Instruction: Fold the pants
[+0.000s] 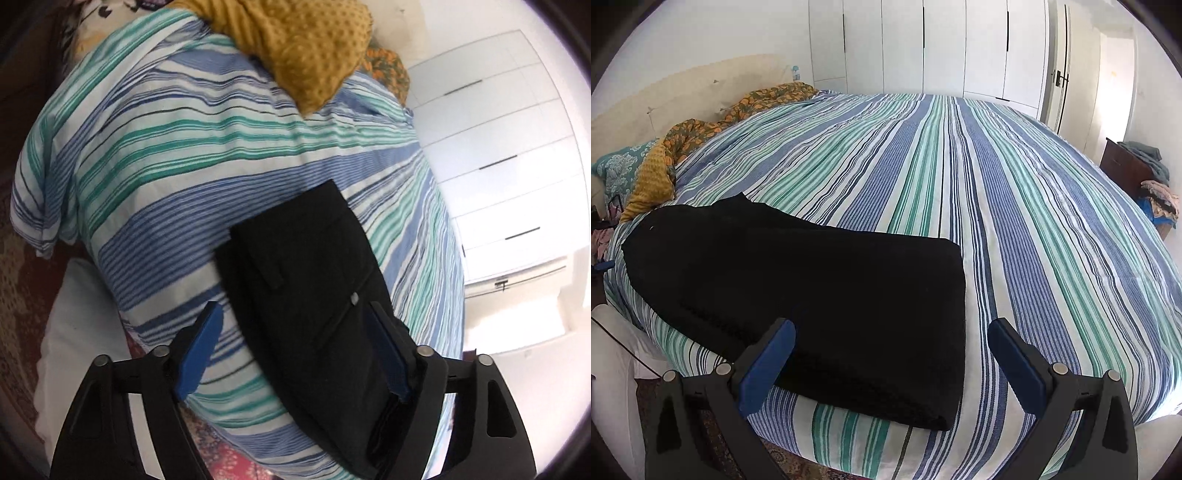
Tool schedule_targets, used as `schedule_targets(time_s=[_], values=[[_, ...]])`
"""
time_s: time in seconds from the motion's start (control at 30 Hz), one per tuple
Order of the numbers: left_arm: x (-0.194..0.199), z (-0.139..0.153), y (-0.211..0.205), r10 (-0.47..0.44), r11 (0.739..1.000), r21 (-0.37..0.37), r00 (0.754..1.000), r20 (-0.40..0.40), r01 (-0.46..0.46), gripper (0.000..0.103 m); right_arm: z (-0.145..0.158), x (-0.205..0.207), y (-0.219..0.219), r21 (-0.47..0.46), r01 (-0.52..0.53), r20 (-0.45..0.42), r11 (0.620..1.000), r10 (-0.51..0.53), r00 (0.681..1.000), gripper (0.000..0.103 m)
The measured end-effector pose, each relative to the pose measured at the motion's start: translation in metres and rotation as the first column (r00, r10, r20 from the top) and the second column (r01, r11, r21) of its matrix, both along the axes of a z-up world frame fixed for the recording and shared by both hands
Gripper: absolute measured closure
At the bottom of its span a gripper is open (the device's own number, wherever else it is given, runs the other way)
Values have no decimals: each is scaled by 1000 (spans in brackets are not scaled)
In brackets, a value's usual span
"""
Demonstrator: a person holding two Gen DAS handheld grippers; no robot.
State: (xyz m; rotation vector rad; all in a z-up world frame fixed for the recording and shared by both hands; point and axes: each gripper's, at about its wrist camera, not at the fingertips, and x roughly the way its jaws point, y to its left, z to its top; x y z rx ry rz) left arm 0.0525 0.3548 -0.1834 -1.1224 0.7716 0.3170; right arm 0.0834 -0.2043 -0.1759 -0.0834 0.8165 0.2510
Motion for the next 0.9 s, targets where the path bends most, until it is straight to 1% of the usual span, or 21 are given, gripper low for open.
schedule_targets(time_s=[0.03, 0.07, 0.13, 0.2, 0.27, 0.33, 0.43, 0.5, 0.57, 0.63, 0.67, 0.7, 0.73, 0.77, 0.8, 0.87, 0.9], values=[[0, -4, 1, -5, 1000, -14, 1000, 3, 6, 35, -1, 1, 1, -3, -2, -5, 1000, 2, 1000, 0], [0, -8, 3, -11, 999, -30, 1000, 11, 12, 37, -3, 1, 2, -7, -6, -10, 1000, 6, 1000, 0], [2, -16, 3, -13, 998, -61, 1000, 20, 15, 37, -6, 1, 4, -14, -15, -20, 1000, 15, 1000, 0], [2, -23, 7, 23, 997, -78, 1000, 3, -22, 37, -7, 1, 7, -23, -28, -27, 999, 28, 999, 0], [0, -28, 12, 58, 994, -92, 998, 6, -58, 37, -7, 0, 8, -31, -35, -24, 999, 34, 999, 0], [3, -31, 15, 73, 993, -93, 997, 11, -72, 37, -8, -1, 8, -37, -37, -25, 999, 36, 999, 0], [12, -31, 17, 61, 995, -85, 998, 19, -59, 37, -11, -1, 6, -35, -34, -41, 999, 32, 999, 0], [21, -34, 20, 42, 995, -94, 999, 24, -39, 37, -12, 0, 6, -29, -29, -48, 999, 28, 998, 0], [23, -41, 23, 41, 991, -131, 999, 33, -36, 37, -12, 0, 6, -32, -30, -50, 999, 29, 998, 0], [22, -47, 27, 67, 983, -175, 996, 55, -57, 37, -13, -1, 8, -40, -33, -50, 999, 31, 998, 0], [21, -48, 28, 76, 981, -184, 995, 66, -63, 39, -13, -1, 8, -43, -34, -52, 998, 32, 998, 0], [20, -47, 27, 79, 982, -177, 994, 70, -66, 43, -14, -1, 9, -46, -35, -53, 998, 33, 998, 0], [21, -44, 26, 74, 987, -146, 995, 61, -65, 61, -14, -2, 9, -48, -37, -55, 998, 34, 998, 0], [20, -40, 24, 60, 993, -110, 996, 60, -53, 73, -15, -1, 10, -50, -39, -59, 998, 36, 998, 0], [18, -37, 22, 52, 995, -87, 996, 66, -46, 75, -16, -1, 11, -50, -40, -62, 998, 36, 997, 0], [13, -29, 19, 54, 995, -83, 994, 90, -47, 81, -18, 0, 12, -50, -41, -68, 998, 38, 997, 0], [10, -22, 17, 57, 996, -80, 993, 104, -49, 82, -18, 0, 12, -49, -42, -70, 998, 38, 997, 0]])
